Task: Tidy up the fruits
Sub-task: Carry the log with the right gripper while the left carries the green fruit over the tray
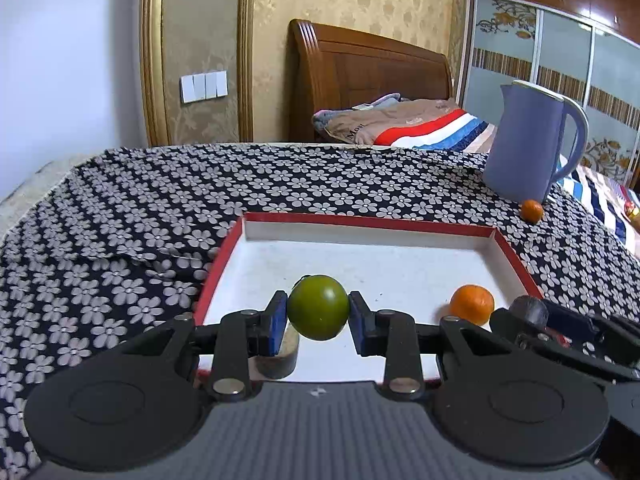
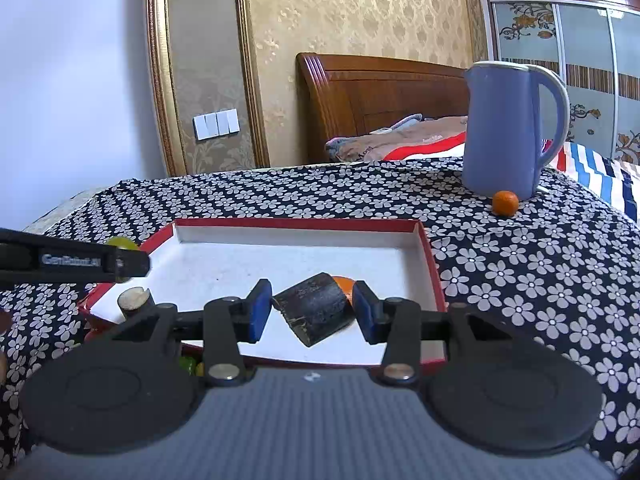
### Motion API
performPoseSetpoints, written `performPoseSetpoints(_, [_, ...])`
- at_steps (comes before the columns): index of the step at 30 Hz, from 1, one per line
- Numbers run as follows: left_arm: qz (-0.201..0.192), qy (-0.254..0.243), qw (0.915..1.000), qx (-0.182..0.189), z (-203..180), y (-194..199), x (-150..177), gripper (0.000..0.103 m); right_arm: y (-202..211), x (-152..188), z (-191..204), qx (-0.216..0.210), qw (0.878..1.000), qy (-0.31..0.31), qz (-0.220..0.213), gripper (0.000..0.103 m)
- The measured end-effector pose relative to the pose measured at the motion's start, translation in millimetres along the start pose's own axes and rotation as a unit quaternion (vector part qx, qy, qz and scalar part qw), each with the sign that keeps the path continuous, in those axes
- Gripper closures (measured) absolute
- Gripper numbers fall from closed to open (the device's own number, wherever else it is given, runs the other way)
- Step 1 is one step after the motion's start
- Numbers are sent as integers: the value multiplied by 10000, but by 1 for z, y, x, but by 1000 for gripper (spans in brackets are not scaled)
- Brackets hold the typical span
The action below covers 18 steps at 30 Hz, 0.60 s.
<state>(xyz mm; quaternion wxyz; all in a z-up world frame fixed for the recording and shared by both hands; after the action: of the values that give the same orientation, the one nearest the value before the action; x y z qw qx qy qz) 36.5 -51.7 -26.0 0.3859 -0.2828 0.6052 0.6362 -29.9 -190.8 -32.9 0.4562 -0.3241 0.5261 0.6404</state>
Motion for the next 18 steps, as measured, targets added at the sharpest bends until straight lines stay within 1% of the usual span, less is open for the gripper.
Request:
performPoseSetpoints(3, [-162,-81,9995,-255,-2,-11,-3,71,-7,-1,-2,10,10000,-24,14,61])
performPoseSetpoints(6, [-180,-122,9995,-223,-5,-23,-4,71,-16,-3,-5,49,10000,-34,35,61])
performPoseSetpoints(11, [-78,-53,9996,-250,-6,-42,-4,71,-36,-4,-10,87,9999,-83,114,61])
performPoseSetpoints(14, [-13,-75,9996,-258,-9,-50,-2,71,-48,-4,-9,104,9998,-39,183,61])
performPoseSetpoints(18, [-3,-131,9993,-344,-12,-59,-3,71,-59,-9,-3,121,9998,64,160,61])
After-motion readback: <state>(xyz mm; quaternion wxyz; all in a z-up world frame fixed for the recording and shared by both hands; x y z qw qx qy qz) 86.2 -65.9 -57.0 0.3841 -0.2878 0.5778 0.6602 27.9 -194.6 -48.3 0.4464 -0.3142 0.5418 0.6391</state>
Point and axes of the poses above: each gripper's, at about its wrist camera, not at the fingertips, and y roughly against the way its jaws point, z to its left, x to its underside, the point moved 8 cm from there along -y, roughly the way its jaws point, and after that the axes turned 15 degrees about -x, right-handed, at the moved point
